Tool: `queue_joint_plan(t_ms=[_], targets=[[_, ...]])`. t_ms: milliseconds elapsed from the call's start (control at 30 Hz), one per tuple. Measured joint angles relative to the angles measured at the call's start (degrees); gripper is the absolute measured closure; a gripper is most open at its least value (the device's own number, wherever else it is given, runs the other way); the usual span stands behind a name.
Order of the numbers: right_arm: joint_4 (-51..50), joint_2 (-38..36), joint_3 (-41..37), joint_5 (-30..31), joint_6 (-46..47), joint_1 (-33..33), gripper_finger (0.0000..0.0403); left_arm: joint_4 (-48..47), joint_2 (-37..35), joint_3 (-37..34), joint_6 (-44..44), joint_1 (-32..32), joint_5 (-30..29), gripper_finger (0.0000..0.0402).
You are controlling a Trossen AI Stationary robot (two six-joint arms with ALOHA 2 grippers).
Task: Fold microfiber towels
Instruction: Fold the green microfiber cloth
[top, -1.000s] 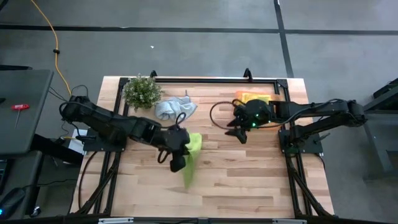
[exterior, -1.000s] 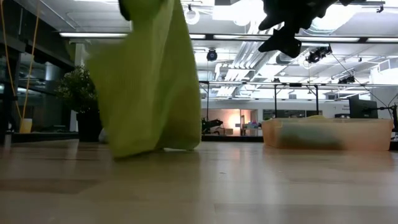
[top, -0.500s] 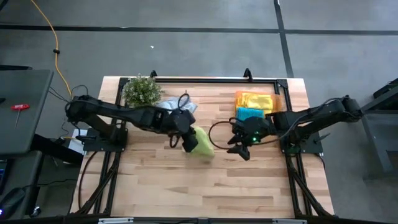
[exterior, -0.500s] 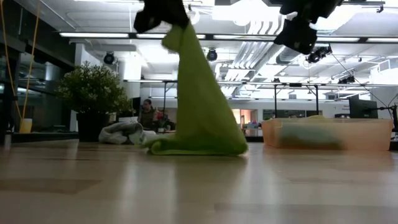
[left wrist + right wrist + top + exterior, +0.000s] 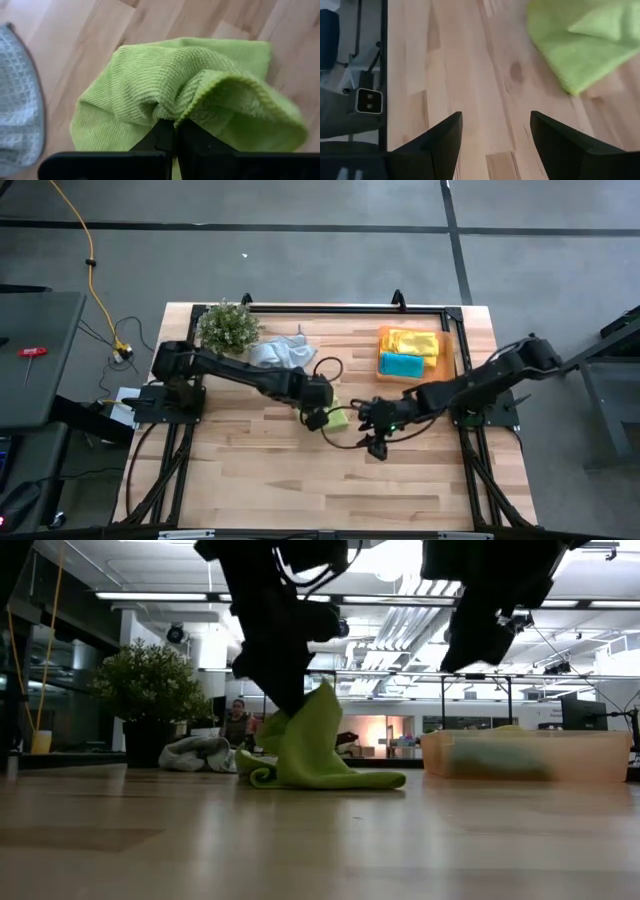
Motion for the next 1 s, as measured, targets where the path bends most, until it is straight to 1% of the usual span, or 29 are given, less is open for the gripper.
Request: queue_joint_plan(t_ms=[100, 233, 300, 367, 400, 433, 467, 533, 600, 633, 700, 767, 833, 933, 1000], targets=[[1.86, 2.35, 0.0, -0.71, -0.05, 0.59, 0.0178, 0.18, -1.35, -0.03, 0.14, 2.07, 7.43, 0.0401], [-0.99, 1.36, 0.0, -1.29, -0.11, 1.28, 0.0178, -2.79, -8.69, 0.07, 1.95, 2.41, 17.6, 0.0401], [-3.6, -0.56, 0.0, 0.65, -0.28, 1.76, 0.0178, -4.06, -12.75, 0.07, 0.68, 1.52, 23.28, 0.0401], [-7.81, -3.22, 0.0, 3.03, -1.09, 2.27, 0.0178, -4.11, -16.85, 0.03, -3.29, 0.45, 31.11, 0.0401], [-9.37, -4.53, 0.0, 4.34, -1.42, 2.38, 0.0178, -2.81, -18.76, 0.03, -5.63, -0.3, 35.36, 0.0401], [-11.78, -6.04, 0.0, 6.0, -1.69, 2.41, 0.0178, -0.8, -20.4, 0.05, -7.85, -1.22, 38.41, 0.0401], [-14.28, -7.6, 0.0, 7.41, -1.71, 2.41, 0.0178, 1.14, -21.89, 0.09, -10.16, -2.41, 40.48, 0.0401], [-16.9, -10.47, 0.0, 10.8, -2.2, 2.24, 0.0178, 5.64, -23.71, 0.11, -13.78, -4.31, 42.46, 0.0401], [-19.78, -13.3, 0.0, 13.91, -2.87, 2.01, 0.0178, 10.36, -24.5, 0.09, -15.71, -5.35, 42.76, 0.0401], [-19.83, -14.48, 0.0, 15.46, -3.22, 1.84, 0.0178, 12.3, -24.8, 0.11, -15.68, -5.25, 41.86, 0.0401], [-20.89, -16.78, 0.0, 17.67, -3.61, 1.29, 0.0178, 12.77, -25.15, 0.11, -14.56, -3.85, 36.94, 0.0401], [-20.44, -18.48, 0.0, 18.54, -3.72, 0.31, 0.0178, 10.06, -25.08, 0.11, -12.51, -1.81, 30.04, 0.0401], [-20.61, -19.76, 0.0, 18.6, -3.69, -0.53, 0.0178, 5.76, -23.89, 0.11, -10.6, 0.48, 24.48, 0.0401], [-19.82, -20.69, 0.0, 18.41, -3.67, -1.45, 0.0178, -1.08, -20.78, -0.04, -8.63, 3.66, 19.14, 0.0401], [-19.27, -20.7, 0.0, 17.33, -3.64, -1.8, 0.0178, -2.95, -18.28, 0.02, -6.96, 4.89, 17.71, 0.0401]])
